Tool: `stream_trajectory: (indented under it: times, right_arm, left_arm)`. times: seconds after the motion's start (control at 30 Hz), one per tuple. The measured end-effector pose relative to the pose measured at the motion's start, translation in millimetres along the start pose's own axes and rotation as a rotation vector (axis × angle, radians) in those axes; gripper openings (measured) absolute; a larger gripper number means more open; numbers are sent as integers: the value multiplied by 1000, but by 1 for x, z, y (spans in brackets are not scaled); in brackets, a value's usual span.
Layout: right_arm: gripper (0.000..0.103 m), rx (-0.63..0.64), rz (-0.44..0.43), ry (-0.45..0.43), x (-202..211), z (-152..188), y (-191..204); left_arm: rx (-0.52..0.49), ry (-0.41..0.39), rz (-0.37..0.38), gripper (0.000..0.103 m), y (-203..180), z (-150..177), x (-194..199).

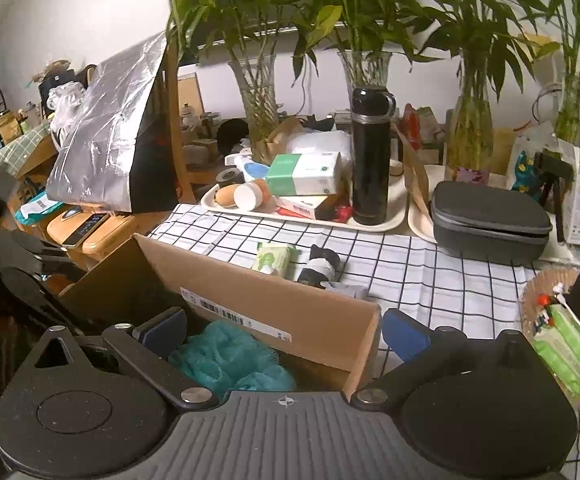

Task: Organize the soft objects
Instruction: 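Move the left tool to the green wipes pack while the right tool approaches the white earbud case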

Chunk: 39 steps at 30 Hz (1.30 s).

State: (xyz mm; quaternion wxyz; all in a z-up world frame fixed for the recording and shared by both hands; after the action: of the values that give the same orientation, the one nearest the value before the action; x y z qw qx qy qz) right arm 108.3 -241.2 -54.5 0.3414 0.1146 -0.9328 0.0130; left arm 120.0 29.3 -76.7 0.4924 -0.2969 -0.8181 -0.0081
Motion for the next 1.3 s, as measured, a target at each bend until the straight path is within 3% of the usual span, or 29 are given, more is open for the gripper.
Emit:
stream_trajectory:
  times: [0.13, 0.37, 0.53, 0.67, 0.73, 0.9, 1.1, 1.3]
  right_arm:
    - [103, -21, 9, 11, -4, -1, -2]
    - [103, -62, 2, 16, -10, -4, -5]
    - [103, -88, 8, 18, -14, -5, -10]
    - [103, -108, 16, 20, -16, -6, -16]
    - [103, -117, 25, 22, -18, -6, -18]
    - [103, -137, 35, 30, -26, -9, -24]
    - [103, -161, 60, 54, -41, -11, -33]
    - [103, -177, 41, 67, -55, -19, -42]
  left_arm:
    - [46, -46, 48, 80, 6, -5, 6]
    - [56, -14, 57, 80, 6, -17, -14]
    - [23, 21, 13, 80, 7, -15, -26]
    - [-40, 104, -71, 80, 5, -9, -39]
    - [-29, 103, -56, 80, 9, -7, -39]
    - [45, -13, 48, 80, 19, -16, -17]
    - [67, -131, 119, 80, 26, -35, -1]
    - [185, -218, 220, 80, 50, -54, -1]
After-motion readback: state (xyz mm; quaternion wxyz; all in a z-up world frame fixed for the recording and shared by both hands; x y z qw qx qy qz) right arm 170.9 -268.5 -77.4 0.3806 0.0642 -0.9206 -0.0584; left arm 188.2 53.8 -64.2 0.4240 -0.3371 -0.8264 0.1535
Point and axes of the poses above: each gripper's, at about its wrist camera, not at the fingertips, and x roughly against the way its jaws point, y to its left, z to its underside, the point moved 1 cm from there along -x, roughly the way its jaws point, and after that the axes turned 15 degrees about z, right-handed, at the moved point
